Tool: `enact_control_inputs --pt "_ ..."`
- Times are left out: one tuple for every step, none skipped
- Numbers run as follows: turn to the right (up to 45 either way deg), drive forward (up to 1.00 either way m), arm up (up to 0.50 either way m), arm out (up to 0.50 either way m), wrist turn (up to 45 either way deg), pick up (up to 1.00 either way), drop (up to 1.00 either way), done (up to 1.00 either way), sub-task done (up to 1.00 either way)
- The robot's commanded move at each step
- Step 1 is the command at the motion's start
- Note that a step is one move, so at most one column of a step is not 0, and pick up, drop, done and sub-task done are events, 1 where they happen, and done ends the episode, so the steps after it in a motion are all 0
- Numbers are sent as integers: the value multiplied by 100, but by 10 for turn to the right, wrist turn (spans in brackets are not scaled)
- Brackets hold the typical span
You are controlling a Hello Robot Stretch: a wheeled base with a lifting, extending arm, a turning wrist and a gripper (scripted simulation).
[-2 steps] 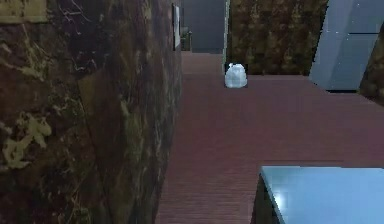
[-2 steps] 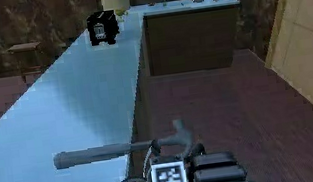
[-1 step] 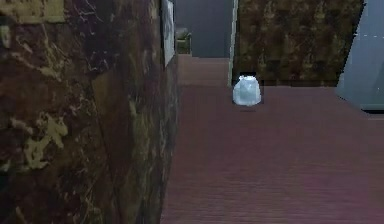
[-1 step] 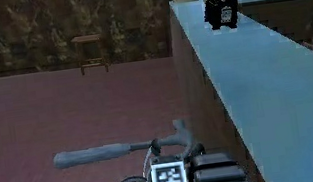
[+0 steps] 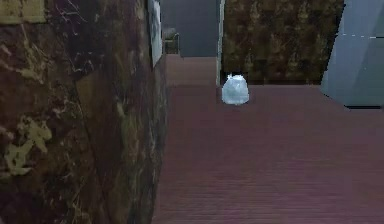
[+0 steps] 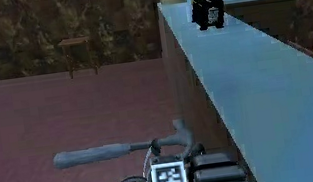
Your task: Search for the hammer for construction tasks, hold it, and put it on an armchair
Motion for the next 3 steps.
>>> enact_control_inputs --pt "0 100 0 0 0 0 0 0 0" --pt "0 100 0 0 0 0 0 0 0" --pt "0 90 0 0 0 0 0 0 0"
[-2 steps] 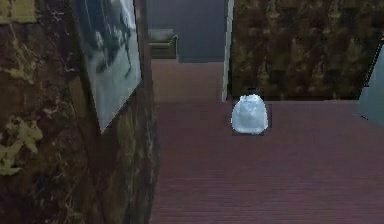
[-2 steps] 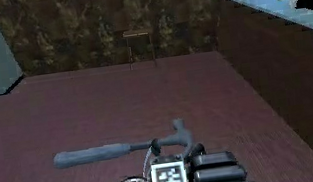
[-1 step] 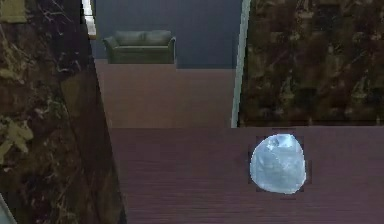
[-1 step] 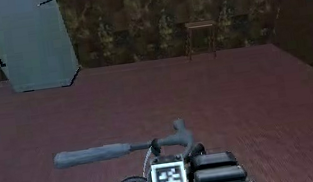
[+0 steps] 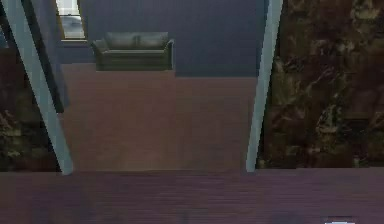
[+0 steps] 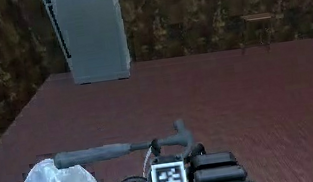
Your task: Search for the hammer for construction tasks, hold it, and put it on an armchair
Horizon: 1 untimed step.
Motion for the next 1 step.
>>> enact_control_inputs --pt "-240 0 0 0 0 0 0 0 0"
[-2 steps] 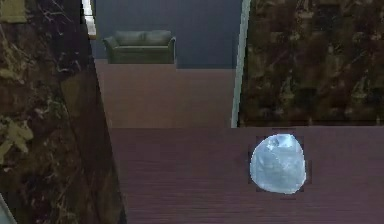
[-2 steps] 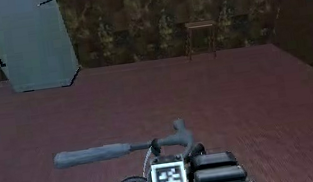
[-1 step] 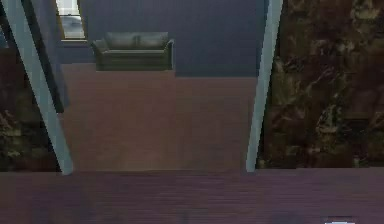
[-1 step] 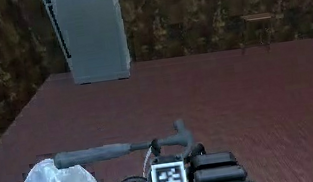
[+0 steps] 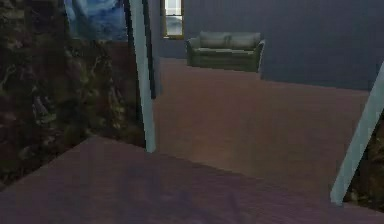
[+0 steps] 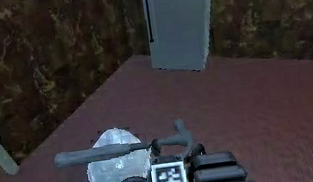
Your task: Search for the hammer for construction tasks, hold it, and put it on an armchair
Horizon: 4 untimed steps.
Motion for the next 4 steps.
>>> enact_control_inputs --pt "0 100 0 0 0 0 0 0 0" --pt "0 100 0 0 0 0 0 0 0" --pt "-30 0 0 0 0 0 0 0 0" --pt "0 50 0 0 0 0 0 0 0"
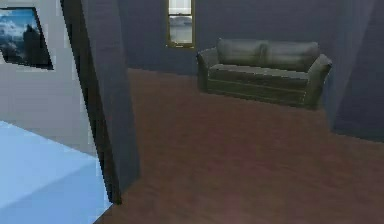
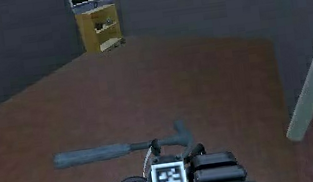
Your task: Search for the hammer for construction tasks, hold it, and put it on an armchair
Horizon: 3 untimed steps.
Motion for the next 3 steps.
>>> enact_control_inputs --pt "-420 0 0 0 0 0 0 0 0" --pt "0 100 0 0 0 0 0 0 0" --pt "0 15 0 0 0 0 0 0 0"
